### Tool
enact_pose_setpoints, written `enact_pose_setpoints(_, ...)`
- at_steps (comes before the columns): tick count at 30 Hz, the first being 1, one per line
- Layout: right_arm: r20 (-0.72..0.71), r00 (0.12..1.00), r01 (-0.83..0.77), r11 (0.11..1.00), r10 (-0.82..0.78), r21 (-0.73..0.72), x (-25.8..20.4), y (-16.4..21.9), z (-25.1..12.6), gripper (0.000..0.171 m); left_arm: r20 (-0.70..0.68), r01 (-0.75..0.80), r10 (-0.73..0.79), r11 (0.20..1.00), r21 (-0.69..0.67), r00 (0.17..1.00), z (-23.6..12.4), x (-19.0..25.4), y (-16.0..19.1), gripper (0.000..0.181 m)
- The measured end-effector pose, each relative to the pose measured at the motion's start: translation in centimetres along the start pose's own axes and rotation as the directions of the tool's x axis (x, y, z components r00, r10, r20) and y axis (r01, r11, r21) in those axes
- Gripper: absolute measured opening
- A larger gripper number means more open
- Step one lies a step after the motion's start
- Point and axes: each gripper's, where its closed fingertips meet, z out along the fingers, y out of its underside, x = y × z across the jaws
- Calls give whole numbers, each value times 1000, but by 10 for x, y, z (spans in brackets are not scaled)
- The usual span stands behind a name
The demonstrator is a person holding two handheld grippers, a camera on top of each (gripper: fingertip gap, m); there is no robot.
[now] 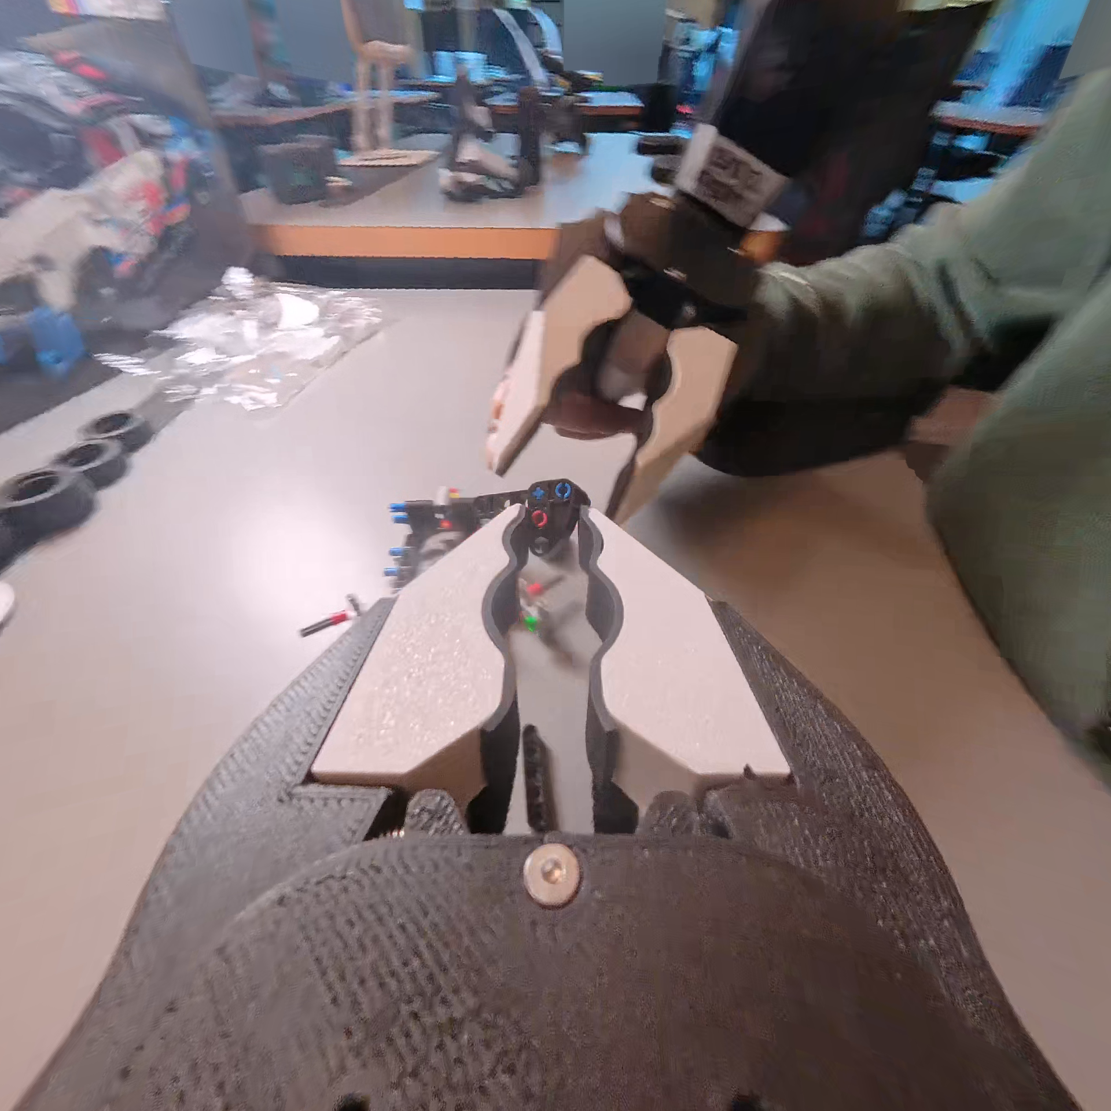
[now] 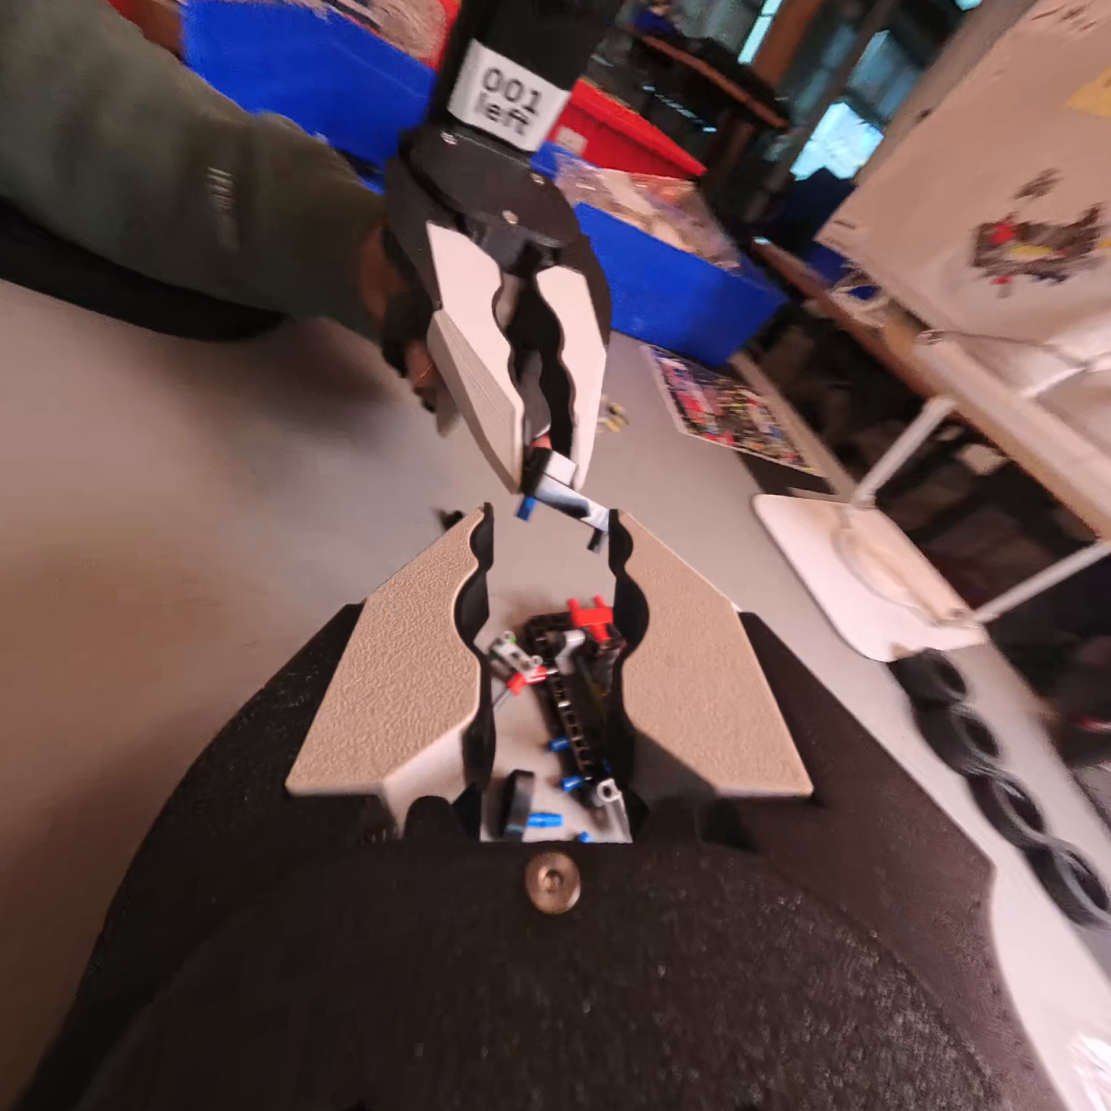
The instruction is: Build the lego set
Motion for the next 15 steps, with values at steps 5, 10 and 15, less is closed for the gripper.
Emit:
enact_pose_setpoints(5,162,987,22,999,-18,-25,-28,6,0,39,-223,-18,13,1000,-18,975,-9,33,5,14)
enact_pose_setpoints(10,180,980,92,996,-87,-21,-40,5,4,17,-344,-1,-11,999,-36,939,-10,54,9,14)
enact_pose_setpoints(15,197,977,73,997,-75,13,-43,-2,2,15,-395,28,-35,999,-24,918,-15,61,5,13)
